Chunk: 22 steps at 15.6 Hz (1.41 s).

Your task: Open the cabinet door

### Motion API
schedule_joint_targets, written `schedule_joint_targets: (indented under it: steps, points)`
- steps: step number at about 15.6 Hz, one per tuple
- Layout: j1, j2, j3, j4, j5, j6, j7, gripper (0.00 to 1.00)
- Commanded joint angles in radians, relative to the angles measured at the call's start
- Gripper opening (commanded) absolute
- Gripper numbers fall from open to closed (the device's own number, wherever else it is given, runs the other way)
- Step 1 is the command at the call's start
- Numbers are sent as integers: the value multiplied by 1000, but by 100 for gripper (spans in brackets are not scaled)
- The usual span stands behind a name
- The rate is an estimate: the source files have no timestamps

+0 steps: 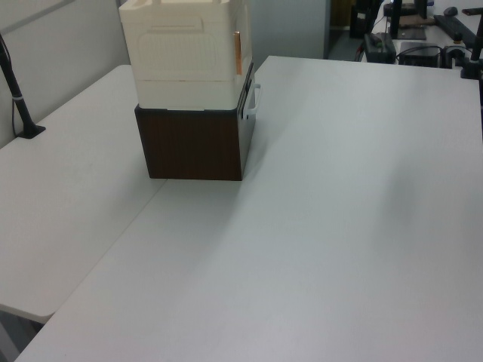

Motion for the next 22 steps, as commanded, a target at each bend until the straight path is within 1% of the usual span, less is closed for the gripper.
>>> schedule_joint_targets:
  steps: [1,16,22]
  points:
    - [21,-12,-7,-19,-15,13,-5,100]
    - [19,-10,-7,-19,-15,13,-11,100]
    - [19,-7,-7,-18,-1,24,-16,100]
